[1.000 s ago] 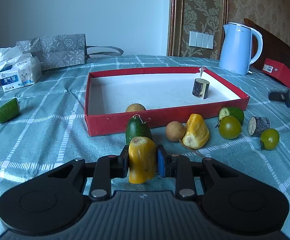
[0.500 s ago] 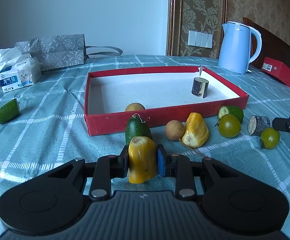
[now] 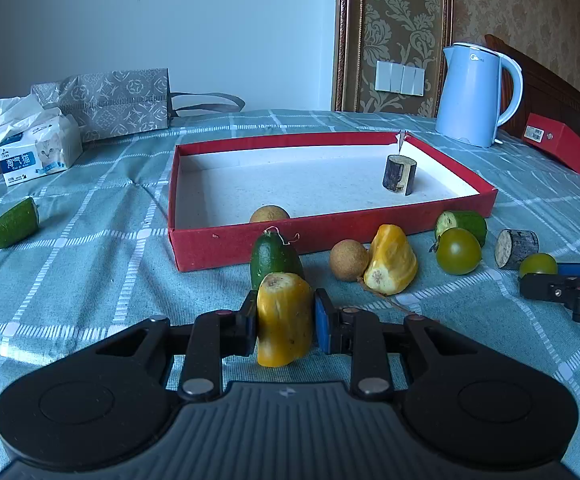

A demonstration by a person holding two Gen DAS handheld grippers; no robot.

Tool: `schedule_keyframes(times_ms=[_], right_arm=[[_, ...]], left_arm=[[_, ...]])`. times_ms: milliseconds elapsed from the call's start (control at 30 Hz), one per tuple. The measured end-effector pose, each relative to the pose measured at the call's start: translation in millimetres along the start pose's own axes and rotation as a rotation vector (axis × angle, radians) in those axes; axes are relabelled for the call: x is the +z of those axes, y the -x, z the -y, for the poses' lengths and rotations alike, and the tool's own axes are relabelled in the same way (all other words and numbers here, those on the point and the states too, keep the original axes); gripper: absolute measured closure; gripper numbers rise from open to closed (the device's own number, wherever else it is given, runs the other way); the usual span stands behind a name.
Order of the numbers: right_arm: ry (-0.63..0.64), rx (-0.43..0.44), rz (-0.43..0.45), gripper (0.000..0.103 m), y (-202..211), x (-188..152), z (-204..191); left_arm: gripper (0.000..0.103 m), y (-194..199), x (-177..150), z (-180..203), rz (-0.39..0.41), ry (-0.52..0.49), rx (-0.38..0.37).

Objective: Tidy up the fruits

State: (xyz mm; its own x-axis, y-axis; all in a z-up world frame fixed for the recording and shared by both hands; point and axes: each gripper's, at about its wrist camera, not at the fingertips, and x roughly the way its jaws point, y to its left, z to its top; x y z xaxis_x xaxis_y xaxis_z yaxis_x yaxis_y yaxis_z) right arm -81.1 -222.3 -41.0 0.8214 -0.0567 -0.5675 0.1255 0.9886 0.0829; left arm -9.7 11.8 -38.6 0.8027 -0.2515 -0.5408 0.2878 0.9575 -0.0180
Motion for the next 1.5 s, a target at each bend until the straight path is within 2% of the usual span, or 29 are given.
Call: schedule_keyframes(times_ms=[133, 233, 467, 633, 733, 800, 967, 1200, 1500], right_arm=[[0.004, -0.006, 0.004, 0.058, -4.0, 0.2, -3.4], [0.028, -0.010, 0.007, 0.070, -6.4, -0.1, -7.7], [0.037, -0.007, 0.033, 0.071, -4.9, -3.5, -11.3], [0.069, 0.059, 0.066, 0.071, 5.7, -3.4, -17.9], [0.127, 0.107, 0.144, 0.071, 13.4, 0.5, -31.6], [0.165, 0.100, 0.188, 0.071, 12.9, 6.4, -41.5], [0.156, 0.086, 0.224, 0.071, -3.7, 25.6, -49.8], [0.069, 0.026, 0.208, 0.071, -36.2, 40.1, -37.1], [0.065, 0.012, 0.207, 0.071, -37.8, 36.7, -34.8]], left_arm=[[0.076, 0.1, 0.0, -0.2, 0.000, 0.000, 0.000], [0.076, 0.1, 0.0, -0.1, 0.000, 0.000, 0.000], [0.076, 0.1, 0.1, -0.2, 0.001, -0.001, 0.000], [0.076, 0.0, -0.3, 0.0, 0.002, -0.002, -0.001], [0.076, 0.0, -0.2, 0.1, 0.002, -0.002, -0.001], [0.076, -0.2, -0.2, 0.1, 0.002, -0.002, -0.001], [0.076, -0.1, -0.2, 0.1, 0.002, -0.002, -0.001], [0.076, -0.1, -0.1, 0.1, 0.002, -0.002, -0.001], [0.077, 1.0, -0.4, 0.0, 0.010, -0.012, -0.006]])
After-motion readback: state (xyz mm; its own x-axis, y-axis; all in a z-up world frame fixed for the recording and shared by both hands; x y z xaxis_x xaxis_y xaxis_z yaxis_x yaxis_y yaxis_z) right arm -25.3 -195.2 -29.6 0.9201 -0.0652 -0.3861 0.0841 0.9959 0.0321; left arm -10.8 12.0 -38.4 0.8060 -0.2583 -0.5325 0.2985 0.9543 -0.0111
